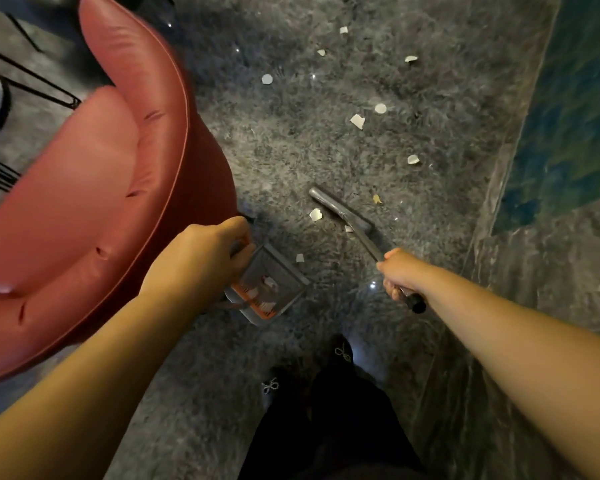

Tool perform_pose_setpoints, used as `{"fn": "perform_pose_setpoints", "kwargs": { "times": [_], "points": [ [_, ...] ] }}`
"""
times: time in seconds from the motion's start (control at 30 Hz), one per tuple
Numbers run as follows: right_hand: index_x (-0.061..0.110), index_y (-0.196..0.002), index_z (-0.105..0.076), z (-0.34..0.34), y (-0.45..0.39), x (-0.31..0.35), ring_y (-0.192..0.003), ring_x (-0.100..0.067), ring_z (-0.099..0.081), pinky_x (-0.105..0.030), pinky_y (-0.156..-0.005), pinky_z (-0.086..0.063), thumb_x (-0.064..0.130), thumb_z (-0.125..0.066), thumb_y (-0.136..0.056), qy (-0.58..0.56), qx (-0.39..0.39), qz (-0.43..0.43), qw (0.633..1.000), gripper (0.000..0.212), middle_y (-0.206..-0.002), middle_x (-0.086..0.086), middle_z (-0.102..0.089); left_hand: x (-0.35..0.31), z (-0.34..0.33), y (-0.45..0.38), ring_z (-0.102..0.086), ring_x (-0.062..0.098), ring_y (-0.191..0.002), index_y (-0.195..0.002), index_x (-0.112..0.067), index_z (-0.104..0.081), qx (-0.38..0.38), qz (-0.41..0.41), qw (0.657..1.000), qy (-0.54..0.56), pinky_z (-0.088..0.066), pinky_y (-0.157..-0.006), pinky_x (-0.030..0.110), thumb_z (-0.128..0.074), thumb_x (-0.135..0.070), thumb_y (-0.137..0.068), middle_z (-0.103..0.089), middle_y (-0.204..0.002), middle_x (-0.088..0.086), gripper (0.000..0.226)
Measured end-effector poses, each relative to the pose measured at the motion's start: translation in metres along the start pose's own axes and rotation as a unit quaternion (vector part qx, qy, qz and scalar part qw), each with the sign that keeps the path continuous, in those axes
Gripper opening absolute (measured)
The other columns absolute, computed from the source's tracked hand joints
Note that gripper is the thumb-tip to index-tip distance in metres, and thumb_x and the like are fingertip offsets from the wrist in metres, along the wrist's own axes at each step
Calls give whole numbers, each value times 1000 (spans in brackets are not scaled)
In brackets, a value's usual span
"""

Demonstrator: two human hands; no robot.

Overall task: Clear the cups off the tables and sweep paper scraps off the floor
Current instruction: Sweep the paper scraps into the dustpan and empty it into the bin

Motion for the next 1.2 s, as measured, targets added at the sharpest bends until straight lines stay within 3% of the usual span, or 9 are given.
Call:
{"fn": "perform_pose_setpoints", "kwargs": {
  "times": [0.07,0.2,0.53,0.63,0.73,0.9,0.97,1.2],
  "points": [
    [11,-103,-41,-8,-3,-8,-52,-14,-30,-26,-52,-24,15,-39,-103,36,-6,1,999,4,-63,-14,-39,0,0,0,-54,32,-55,-91,-19,-57,-1,-5,1000,-1,-49,-51,44,-61,-36,-91,-57,-62,9,18],
    [17,-124,-35,-26,-8,-34,-47,-16,-36,-24,-44,-33,20,-40,-101,83,-17,-1,996,23,-65,-13,-44,6,2,2,-54,28,-53,-90,-20,-57,-7,-6,1000,8,-50,-50,43,-60,-36,-91,-58,-62,7,17],
    [19,-125,-33,-107,46,-82,-49,-20,-42,-25,-41,-36,22,-42,-102,116,39,-15,992,25,-72,-15,-49,17,1,21,-53,27,-52,-85,-19,-55,-35,-25,999,25,-49,-47,44,-59,-34,-92,-55,-60,6,17],
    [25,-122,-33,-129,68,-97,-47,-15,-32,-19,-41,-28,22,-39,-103,34,88,-49,994,20,-62,-10,-41,19,1,23,-54,29,-56,-86,-20,-54,-38,-26,998,29,-50,-49,45,-59,-36,-92,-57,-63,6,18],
    [27,-102,-37,-138,81,-105,-35,-10,-29,-15,-40,-26,24,-40,-103,-28,121,-45,991,4,-45,-2,-37,19,-1,25,-57,31,-60,-87,-22,-54,-37,-29,998,39,-51,-54,46,-59,-36,-91,-59,-66,7,16],
    [25,-104,-40,-135,91,-118,-32,-9,-31,-15,-39,-27,25,-43,-102,-75,107,-35,991,4,-41,-1,-39,26,3,32,-57,30,-60,-88,-24,-56,-44,-28,997,55,-50,-52,41,-61,-37,-89,-60,-67,7,14],
    [26,-106,-40,-132,95,-120,-32,-8,-30,-14,-39,-27,26,-43,-102,-102,87,-29,991,5,-48,-4,-40,34,6,34,-56,29,-61,-88,-26,-56,-38,-17,997,62,-49,-53,38,-62,-39,-88,-59,-67,6,14],
    [25,-132,-35,-96,102,-115,-28,-8,-32,-14,-34,-30,24,-42,-102,-161,11,17,987,30,-60,-8,-41,28,25,33,-57,30,-62,-89,-22,-61,-59,-40,993,93,-50,-56,38,-64,-30,-89,-62,-67,8,9]
  ]
}}
Point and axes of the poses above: each hand's wrist, its own y-axis away from the middle knuckle, its own z-axis out of the back of the hand, x = y × z, the point moved 8 cm from there along -y, towards the middle knuckle
